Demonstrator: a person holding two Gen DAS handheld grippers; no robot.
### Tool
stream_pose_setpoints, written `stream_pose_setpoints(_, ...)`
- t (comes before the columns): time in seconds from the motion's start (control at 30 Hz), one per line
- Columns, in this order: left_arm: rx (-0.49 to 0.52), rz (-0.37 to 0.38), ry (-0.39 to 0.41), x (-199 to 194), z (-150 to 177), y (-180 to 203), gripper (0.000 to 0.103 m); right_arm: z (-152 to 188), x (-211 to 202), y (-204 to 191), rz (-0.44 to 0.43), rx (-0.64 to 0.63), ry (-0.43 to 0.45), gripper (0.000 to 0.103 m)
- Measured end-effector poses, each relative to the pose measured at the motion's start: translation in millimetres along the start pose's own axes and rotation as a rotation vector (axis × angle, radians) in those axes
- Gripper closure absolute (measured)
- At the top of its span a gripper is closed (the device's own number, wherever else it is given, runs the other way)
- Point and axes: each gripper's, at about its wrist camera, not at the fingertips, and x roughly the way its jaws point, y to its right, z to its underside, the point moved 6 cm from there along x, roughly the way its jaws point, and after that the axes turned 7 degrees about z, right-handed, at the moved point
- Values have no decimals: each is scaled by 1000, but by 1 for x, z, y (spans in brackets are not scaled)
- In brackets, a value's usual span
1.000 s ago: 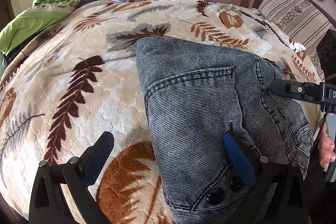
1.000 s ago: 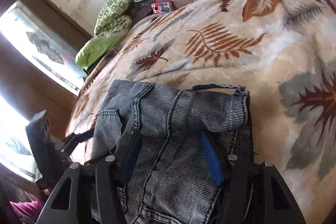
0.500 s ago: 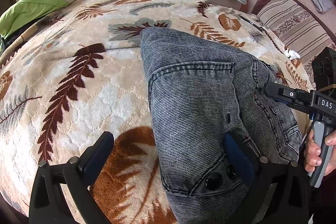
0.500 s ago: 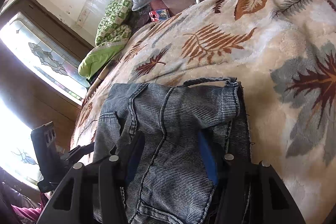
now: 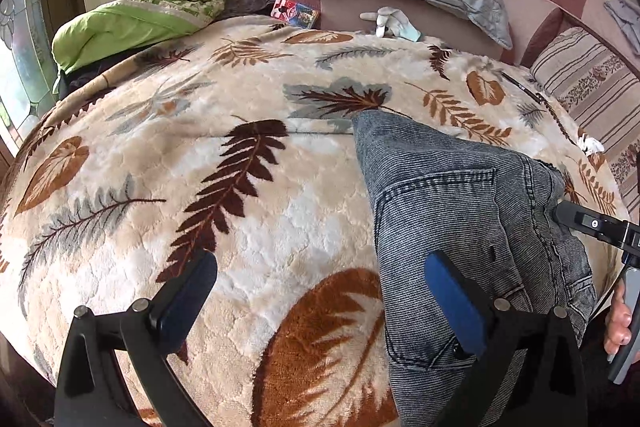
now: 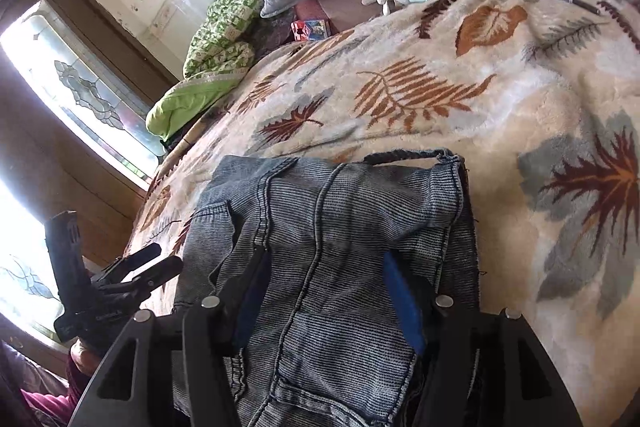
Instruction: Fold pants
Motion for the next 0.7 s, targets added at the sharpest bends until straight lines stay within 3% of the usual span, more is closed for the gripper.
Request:
stream_pose_setpoints(0.1,22,-73,37,-9,4,-4,0,-5,-24,-4,87,-84,106,41)
stream_pose_setpoints(0.17,29,-84,48,-11,5,-3,0,-5,-35,-5,124,-129,147,41)
stream_pose_setpoints(0.4,98,-1,7,-4,15,27,0,15,-34,-19,167,-283,100,41)
stream_pose_setpoints(0.5,100,107,-110,14,27,41,0,31,-18,-23,181,-364,24,41)
stream_pose_setpoints(0.53,87,118,-127,19,30,43,0,38,-8,-21,200,-383,-17,41)
stream_pose_setpoints(0.7,79,100,-99,16,24,44,0,38,-12,-20,196,-394,11,41)
